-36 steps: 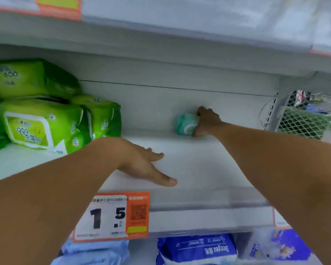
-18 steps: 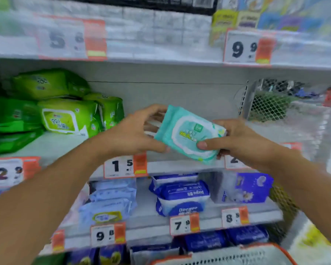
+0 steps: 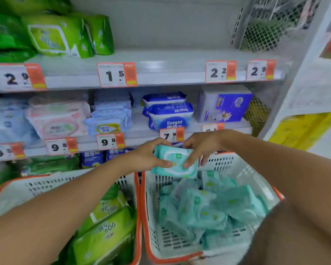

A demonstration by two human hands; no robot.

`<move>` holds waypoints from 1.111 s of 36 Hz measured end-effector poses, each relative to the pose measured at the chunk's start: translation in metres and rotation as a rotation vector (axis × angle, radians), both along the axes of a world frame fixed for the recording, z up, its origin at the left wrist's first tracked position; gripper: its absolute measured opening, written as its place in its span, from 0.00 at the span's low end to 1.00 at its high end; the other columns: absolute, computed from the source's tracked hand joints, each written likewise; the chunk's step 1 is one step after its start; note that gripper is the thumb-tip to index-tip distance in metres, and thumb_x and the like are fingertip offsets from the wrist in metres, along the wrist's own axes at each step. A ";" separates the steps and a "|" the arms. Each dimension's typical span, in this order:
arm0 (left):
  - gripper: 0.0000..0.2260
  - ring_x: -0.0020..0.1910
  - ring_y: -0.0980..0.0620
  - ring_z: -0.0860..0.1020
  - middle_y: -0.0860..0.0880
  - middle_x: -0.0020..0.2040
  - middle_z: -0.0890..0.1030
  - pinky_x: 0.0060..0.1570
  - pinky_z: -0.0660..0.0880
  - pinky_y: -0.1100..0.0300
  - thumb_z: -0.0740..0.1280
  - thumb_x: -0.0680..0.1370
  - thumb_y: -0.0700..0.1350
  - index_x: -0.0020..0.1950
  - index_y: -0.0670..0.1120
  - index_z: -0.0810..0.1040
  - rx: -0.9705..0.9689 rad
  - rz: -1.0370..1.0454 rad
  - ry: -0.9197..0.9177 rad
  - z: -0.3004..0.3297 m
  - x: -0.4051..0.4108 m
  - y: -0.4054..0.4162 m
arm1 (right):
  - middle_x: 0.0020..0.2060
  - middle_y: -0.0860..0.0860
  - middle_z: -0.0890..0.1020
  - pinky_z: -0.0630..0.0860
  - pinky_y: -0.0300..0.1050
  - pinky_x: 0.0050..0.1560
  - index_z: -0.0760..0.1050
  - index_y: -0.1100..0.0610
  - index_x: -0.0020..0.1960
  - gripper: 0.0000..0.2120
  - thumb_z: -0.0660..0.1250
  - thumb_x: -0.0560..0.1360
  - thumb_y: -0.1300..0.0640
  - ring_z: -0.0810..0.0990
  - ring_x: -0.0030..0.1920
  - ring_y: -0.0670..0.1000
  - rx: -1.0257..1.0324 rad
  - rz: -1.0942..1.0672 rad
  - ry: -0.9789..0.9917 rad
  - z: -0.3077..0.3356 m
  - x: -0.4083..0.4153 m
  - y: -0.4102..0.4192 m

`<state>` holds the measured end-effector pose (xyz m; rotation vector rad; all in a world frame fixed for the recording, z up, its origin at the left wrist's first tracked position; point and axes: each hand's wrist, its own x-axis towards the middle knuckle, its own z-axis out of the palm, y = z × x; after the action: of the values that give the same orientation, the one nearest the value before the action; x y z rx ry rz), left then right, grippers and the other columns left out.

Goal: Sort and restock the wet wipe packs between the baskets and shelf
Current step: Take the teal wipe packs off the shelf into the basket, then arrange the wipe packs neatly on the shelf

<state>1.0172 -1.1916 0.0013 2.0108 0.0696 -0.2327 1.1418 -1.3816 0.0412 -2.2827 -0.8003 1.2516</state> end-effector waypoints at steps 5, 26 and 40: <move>0.19 0.51 0.45 0.81 0.44 0.58 0.80 0.54 0.80 0.48 0.68 0.79 0.52 0.69 0.51 0.71 0.250 -0.202 0.257 -0.051 -0.026 -0.018 | 0.44 0.48 0.76 0.83 0.46 0.44 0.76 0.58 0.62 0.24 0.79 0.70 0.53 0.82 0.44 0.53 -0.432 0.298 -0.096 -0.055 -0.024 0.002; 0.05 0.28 0.55 0.77 0.50 0.33 0.80 0.32 0.74 0.59 0.73 0.74 0.39 0.45 0.49 0.80 0.267 0.562 -0.543 0.156 -0.031 0.169 | 0.34 0.52 0.83 0.80 0.44 0.36 0.81 0.58 0.46 0.09 0.69 0.74 0.72 0.80 0.34 0.49 0.988 -0.062 -0.407 0.109 -0.063 0.161; 0.19 0.60 0.45 0.73 0.46 0.60 0.76 0.58 0.71 0.52 0.71 0.74 0.47 0.63 0.46 0.75 0.631 1.128 -0.803 0.132 -0.090 0.292 | 0.54 0.52 0.79 0.80 0.53 0.58 0.74 0.52 0.63 0.31 0.83 0.64 0.50 0.82 0.51 0.51 0.697 -0.042 -0.377 0.164 -0.047 0.361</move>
<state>0.9275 -0.9000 0.1337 2.1826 0.8001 1.4364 1.0947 -1.0201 0.2057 -1.9350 -1.0976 0.4055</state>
